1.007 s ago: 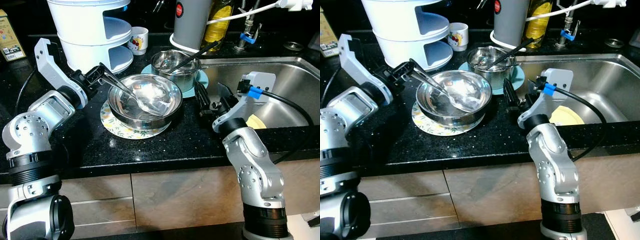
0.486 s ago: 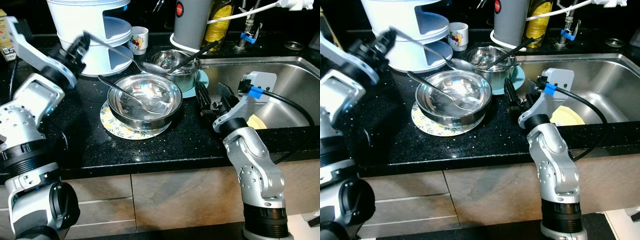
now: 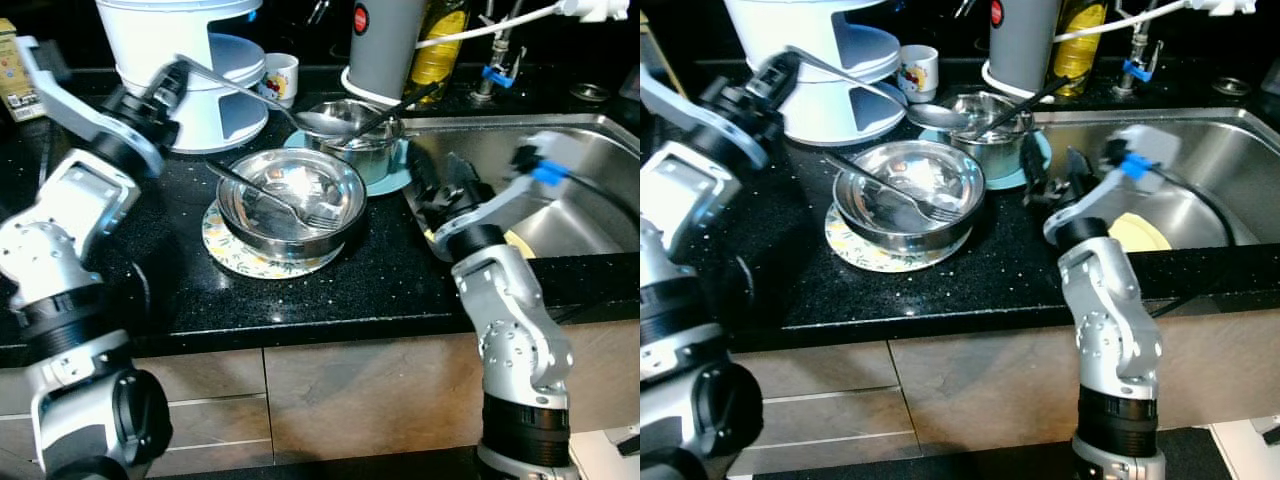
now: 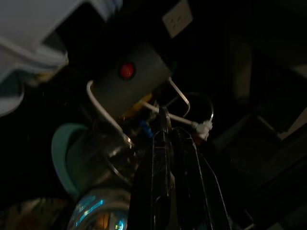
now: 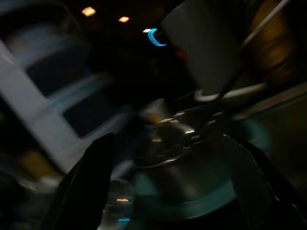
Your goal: Kitchen organization
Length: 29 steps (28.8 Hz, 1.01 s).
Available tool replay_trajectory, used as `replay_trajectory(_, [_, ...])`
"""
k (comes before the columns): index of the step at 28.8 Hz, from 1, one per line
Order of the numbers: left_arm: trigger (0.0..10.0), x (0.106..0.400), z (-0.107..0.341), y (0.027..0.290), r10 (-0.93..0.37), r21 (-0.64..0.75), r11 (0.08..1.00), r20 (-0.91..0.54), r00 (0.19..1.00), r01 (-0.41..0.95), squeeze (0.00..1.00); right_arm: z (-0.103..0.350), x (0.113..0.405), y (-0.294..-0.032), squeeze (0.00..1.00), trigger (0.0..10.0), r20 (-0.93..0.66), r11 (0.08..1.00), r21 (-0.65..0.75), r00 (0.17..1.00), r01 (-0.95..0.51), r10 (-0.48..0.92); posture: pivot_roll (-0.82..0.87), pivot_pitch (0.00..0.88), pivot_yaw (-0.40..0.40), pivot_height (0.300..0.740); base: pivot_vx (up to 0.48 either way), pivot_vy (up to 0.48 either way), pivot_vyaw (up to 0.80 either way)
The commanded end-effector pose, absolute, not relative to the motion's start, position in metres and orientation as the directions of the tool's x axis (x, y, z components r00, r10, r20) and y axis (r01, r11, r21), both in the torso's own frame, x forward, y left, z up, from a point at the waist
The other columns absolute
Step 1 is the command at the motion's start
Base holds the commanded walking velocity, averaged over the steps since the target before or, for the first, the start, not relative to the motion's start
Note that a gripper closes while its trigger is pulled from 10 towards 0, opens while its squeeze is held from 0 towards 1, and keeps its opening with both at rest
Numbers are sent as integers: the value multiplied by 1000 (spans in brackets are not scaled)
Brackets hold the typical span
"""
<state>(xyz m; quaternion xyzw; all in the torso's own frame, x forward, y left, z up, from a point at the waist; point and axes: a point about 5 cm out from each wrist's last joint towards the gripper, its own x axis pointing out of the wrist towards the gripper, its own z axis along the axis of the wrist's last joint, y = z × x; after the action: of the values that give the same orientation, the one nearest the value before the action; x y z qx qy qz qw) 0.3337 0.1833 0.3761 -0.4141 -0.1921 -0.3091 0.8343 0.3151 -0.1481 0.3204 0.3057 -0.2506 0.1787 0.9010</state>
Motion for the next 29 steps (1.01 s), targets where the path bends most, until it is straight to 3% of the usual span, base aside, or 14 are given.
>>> replay_trajectory(1, [0, 330, 377, 184, -347, -538, 497, 595, 725, 681, 0, 327, 308, -145, 1000, 10000, 598, 645, 504, 771, -574, 219, 3, 255, 17, 740, 0, 0, 0])
replay_trajectory(4, [0, 330, 377, 182, -344, -525, 507, 604, 719, 683, 0, 330, 302, -135, 1000, 10000, 615, 515, 548, 735, -659, 285, 1, 251, 17, 740, 0, 0, 0])
replay_trajectory(7, [0, 330, 377, 181, -342, -526, 503, 608, 717, 686, 0, 331, 300, -132, 1000, 10000, 626, 470, 555, 717, -686, 308, 1, 251, 17, 740, 0, 0, 0])
replay_trajectory(20, [0, 328, 380, 175, -309, -550, 439, 650, 695, 710, 0, 326, 298, -124, 1000, 10000, 564, 440, 570, 720, -694, 405, 0, 245, 18, 740, 0, 0, 0])
replay_trajectory(21, [0, 328, 380, 174, -308, -555, 433, 649, 695, 710, 0, 325, 297, -121, 961, 10000, 548, 435, 568, 715, -699, 434, 0, 245, 18, 740, 0, 0, 0])
replay_trajectory(22, [0, 328, 379, 173, -311, -558, 427, 649, 695, 712, 0, 324, 296, -118, 686, 10000, 541, 417, 571, 706, -707, 458, 0, 245, 18, 740, 0, 0, 0])
replay_trajectory(23, [0, 328, 379, 172, -312, -559, 423, 649, 694, 713, 0, 324, 295, -116, 298, 10000, 537, 405, 573, 700, -712, 471, 0, 245, 18, 740, 0, 0, 0])
replay_trajectory(24, [0, 328, 377, 170, -320, -556, 432, 642, 697, 711, 0, 324, 293, -113, 0, 10000, 541, 379, 578, 687, -723, 485, 0, 245, 18, 740, 0, 0, 0])
replay_trajectory(29, [0, 328, 374, 163, -332, -559, 429, 633, 700, 709, 0, 326, 289, -107, 0, 10000, 547, 338, 567, 651, -751, 527, 0, 247, 19, 740, 0, 0, 0])
